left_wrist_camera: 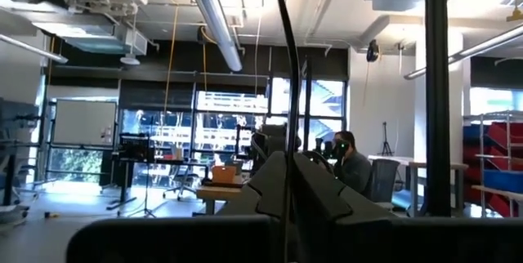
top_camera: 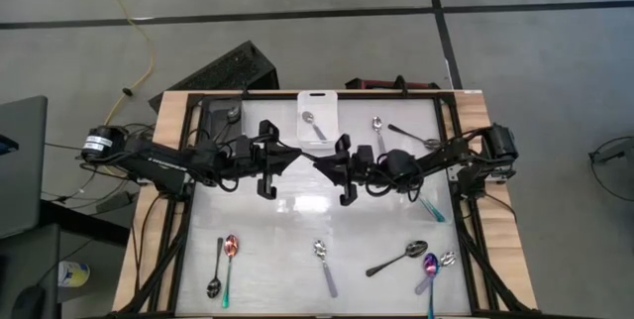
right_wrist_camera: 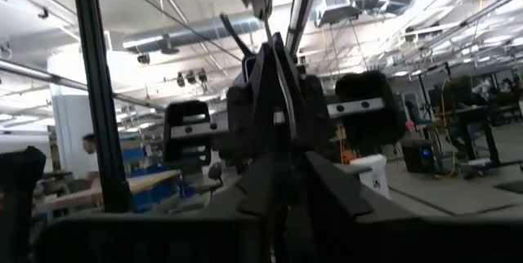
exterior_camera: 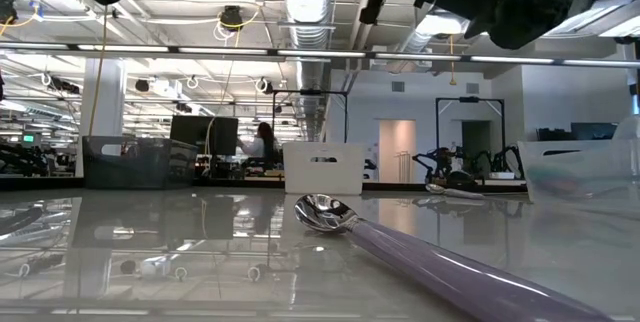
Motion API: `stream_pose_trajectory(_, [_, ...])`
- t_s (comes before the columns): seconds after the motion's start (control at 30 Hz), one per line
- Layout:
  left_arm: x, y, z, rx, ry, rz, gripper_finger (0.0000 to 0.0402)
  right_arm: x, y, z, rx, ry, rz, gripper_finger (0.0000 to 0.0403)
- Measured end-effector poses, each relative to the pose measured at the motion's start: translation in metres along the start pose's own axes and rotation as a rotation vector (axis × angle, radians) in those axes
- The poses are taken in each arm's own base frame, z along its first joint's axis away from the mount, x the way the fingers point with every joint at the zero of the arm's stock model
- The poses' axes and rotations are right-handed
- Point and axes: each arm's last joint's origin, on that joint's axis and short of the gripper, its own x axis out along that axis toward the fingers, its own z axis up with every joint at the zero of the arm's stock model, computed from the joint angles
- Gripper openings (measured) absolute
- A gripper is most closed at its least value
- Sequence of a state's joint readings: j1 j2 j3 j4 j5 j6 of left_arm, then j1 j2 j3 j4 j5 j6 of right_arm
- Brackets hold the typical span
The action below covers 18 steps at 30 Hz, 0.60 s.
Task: Sort silverware by color (type)
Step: Put the black spoon into the black bin
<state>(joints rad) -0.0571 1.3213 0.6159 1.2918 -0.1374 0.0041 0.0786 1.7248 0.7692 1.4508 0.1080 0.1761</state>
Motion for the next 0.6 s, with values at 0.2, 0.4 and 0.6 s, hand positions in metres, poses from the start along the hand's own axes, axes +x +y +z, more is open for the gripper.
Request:
stream_pose_trajectory(0.2, [-0.002,0.005,-0.006,-0.021,0.144,0.048,0.0,0.0,-0.004,-0.003,-0.008,0.037,0.007,0.017])
stream_pose_trajectory(0.4, [-0.021,0.028,0.02,-0.035,0.528,0.209,0.0,-0.003,-0.011,-0.011,-0.026,0.296,0.014,0.0238])
stream_pose_trajectory(0.6, [-0.055,0.07,0.064,0.076,0.979,0.771,0.0,-0.012,-0.01,-0.024,-0.029,0.533,0.004,0.0248])
